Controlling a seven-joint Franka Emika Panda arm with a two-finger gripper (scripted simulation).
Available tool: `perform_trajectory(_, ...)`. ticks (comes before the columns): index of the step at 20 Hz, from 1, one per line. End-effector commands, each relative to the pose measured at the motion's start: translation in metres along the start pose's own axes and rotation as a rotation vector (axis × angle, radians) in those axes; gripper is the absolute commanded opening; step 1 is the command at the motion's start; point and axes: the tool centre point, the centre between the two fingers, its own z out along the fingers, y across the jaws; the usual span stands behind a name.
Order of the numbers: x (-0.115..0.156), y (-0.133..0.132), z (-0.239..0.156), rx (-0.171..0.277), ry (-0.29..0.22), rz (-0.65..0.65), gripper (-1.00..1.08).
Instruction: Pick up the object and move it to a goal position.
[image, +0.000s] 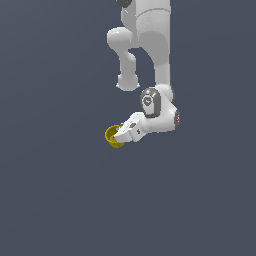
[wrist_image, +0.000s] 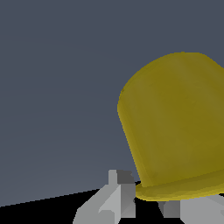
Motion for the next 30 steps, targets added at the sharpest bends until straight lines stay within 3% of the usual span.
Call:
perform_trajectory(1, -0.017, 0.003, -0.001, -0.001, 0.001, 0.003, -1.00)
perform_trajectory(18, -0.171, 0.029, -0.007, 0.001, 0.002, 0.002, -1.00)
perform_trajectory(24, -0.199, 0.035, -0.009, 0.000, 0.002, 0.003, -1.00)
perform_trajectory(30, -0.204, 0.037, -0.010, -0.001, 0.001, 0.002, -1.00)
